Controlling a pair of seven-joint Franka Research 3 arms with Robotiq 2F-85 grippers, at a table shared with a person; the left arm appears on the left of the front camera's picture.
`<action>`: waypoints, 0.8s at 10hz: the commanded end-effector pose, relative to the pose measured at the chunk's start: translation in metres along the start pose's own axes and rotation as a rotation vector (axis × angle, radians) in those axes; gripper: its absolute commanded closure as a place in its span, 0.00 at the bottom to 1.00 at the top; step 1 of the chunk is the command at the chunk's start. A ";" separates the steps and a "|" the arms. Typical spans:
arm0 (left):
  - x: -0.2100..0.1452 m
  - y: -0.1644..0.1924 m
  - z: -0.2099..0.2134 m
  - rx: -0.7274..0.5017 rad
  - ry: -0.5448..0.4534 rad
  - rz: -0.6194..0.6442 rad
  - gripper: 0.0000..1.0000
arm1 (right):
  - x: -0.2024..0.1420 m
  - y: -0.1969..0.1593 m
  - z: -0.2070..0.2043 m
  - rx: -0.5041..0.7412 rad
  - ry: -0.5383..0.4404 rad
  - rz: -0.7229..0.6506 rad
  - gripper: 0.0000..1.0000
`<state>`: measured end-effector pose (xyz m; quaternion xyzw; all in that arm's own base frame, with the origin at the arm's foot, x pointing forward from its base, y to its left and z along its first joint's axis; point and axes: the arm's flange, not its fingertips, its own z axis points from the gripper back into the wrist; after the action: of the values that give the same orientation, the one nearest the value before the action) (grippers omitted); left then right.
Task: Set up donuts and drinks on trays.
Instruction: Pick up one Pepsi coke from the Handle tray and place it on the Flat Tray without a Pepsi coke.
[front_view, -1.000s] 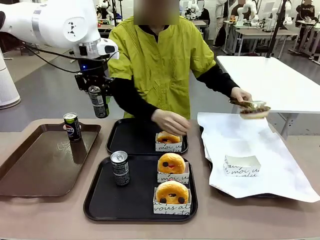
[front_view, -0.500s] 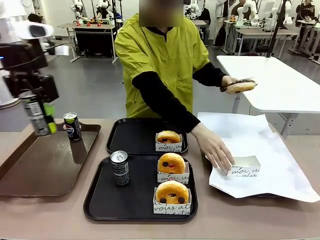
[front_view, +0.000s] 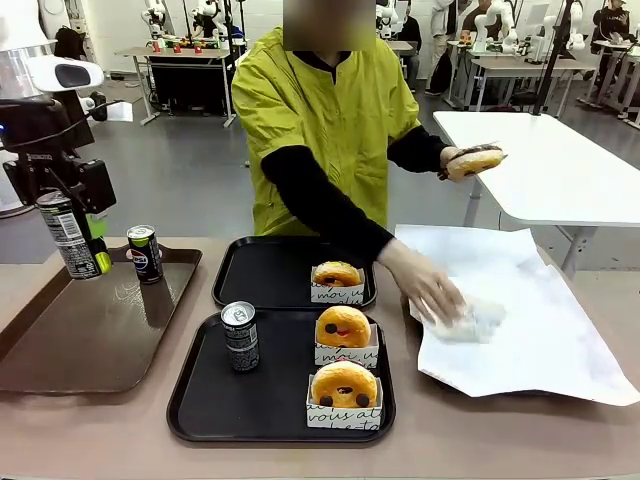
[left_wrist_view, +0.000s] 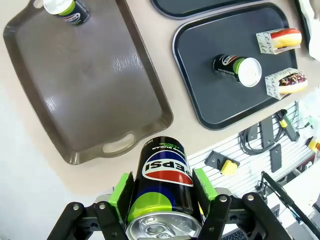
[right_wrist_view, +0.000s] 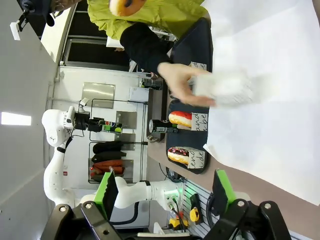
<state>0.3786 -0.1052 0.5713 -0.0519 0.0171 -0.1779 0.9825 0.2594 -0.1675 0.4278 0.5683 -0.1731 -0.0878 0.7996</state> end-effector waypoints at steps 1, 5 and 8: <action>-0.008 -0.003 0.007 0.002 -0.004 -0.005 0.39 | 0.001 0.000 0.000 0.016 -0.006 0.014 0.00; -0.008 -0.003 0.007 0.002 -0.004 -0.005 0.39 | 0.001 0.000 0.000 0.016 -0.006 0.014 0.00; 0.023 -0.021 -0.004 0.039 -0.042 -0.012 0.39 | 0.001 0.000 0.000 0.016 -0.006 0.014 0.00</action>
<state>0.3808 -0.1175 0.5699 -0.0469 0.0081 -0.1872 0.9812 0.2594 -0.1675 0.4278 0.5683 -0.1732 -0.0878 0.7996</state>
